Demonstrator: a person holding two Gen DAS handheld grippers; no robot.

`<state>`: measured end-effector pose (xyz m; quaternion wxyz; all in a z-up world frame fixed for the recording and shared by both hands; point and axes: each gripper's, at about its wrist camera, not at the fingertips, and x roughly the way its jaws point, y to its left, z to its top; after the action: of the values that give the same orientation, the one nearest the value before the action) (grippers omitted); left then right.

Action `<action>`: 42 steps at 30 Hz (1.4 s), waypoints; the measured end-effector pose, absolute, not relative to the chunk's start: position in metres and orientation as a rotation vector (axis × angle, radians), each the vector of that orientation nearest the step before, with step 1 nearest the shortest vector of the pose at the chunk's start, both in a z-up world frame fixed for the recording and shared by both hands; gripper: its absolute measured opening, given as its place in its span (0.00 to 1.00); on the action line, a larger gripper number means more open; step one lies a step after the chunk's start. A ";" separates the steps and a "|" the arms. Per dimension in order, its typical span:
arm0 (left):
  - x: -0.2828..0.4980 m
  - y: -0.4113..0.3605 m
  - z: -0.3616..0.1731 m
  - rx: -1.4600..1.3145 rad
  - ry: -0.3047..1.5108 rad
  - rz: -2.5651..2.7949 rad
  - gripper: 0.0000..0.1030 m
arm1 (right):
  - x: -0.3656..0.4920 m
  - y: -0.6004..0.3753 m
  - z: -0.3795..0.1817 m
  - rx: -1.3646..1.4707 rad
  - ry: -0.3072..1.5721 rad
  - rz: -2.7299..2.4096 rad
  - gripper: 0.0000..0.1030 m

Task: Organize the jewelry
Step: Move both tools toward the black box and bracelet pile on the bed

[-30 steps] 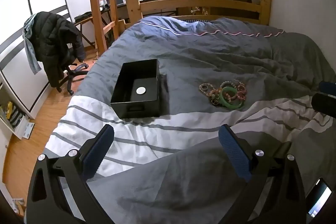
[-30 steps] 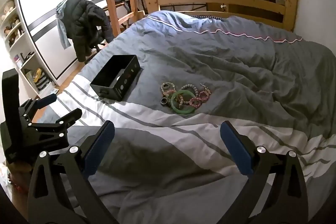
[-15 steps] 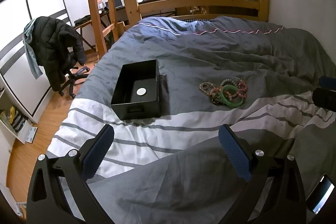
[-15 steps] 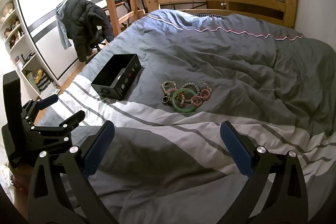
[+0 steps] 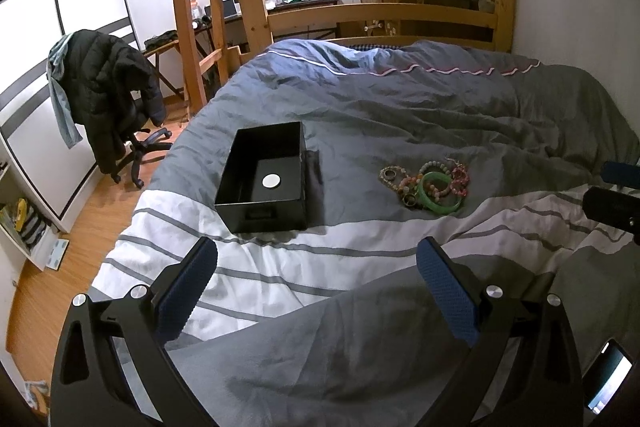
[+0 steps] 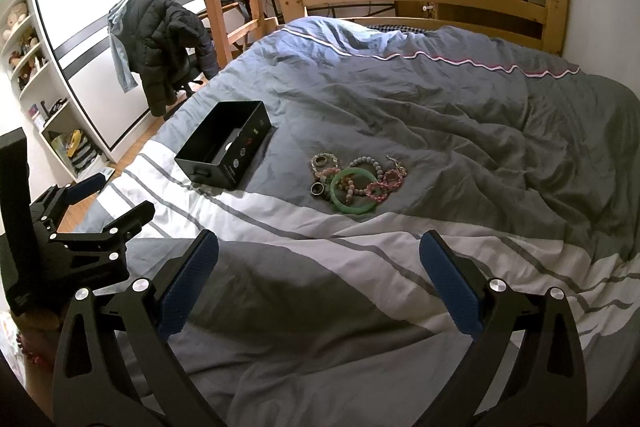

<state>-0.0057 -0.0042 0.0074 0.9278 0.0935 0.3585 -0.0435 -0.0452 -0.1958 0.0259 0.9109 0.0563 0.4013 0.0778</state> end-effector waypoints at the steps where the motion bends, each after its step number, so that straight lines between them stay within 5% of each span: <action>1: -0.006 -0.005 0.007 0.193 0.735 -0.088 0.96 | -0.045 -0.196 0.029 0.116 0.827 0.160 0.96; 42: -0.008 -0.013 0.006 0.218 0.730 -0.092 0.96 | -0.046 -0.190 0.026 0.111 0.833 0.168 0.96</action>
<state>-0.0083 -0.0129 0.0062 0.9273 0.1066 0.3562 -0.0447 -0.0457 -0.1899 0.0261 0.9096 0.0539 0.4037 0.0815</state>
